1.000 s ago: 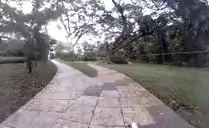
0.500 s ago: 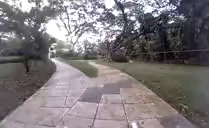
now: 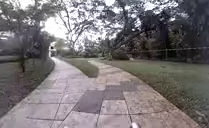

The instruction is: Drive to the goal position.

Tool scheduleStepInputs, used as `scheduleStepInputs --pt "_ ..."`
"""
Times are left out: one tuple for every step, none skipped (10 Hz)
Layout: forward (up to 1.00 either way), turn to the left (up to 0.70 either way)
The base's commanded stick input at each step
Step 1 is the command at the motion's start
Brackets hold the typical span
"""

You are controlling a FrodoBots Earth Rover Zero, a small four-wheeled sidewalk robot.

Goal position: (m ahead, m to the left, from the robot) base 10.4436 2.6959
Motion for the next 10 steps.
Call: scheduleStepInputs --pt "0.70 -0.09" --pt "0.70 -0.09" --pt "0.70 -0.09" --pt "0.70 -0.09" --pt "0.70 -0.09" --pt "0.70 -0.09" --pt "0.70 -0.09" --pt "0.70 -0.09" --pt "0.70 -0.09" --pt "0.70 -0.08"
